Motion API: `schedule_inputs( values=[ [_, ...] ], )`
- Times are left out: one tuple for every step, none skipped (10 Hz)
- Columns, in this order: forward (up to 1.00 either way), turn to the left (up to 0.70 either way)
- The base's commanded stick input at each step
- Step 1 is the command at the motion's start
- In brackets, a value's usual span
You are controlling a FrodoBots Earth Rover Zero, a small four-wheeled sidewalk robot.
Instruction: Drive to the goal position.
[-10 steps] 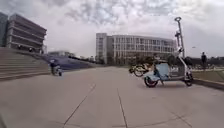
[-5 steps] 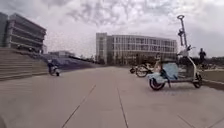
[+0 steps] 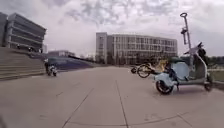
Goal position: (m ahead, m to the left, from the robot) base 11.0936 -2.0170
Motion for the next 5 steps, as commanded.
schedule_inputs(
  values=[
    [0.70, 0.00],
    [0.70, 0.00],
    [0.70, 0.00],
    [0.70, 0.00],
    [0.70, 0.00]
  ],
)
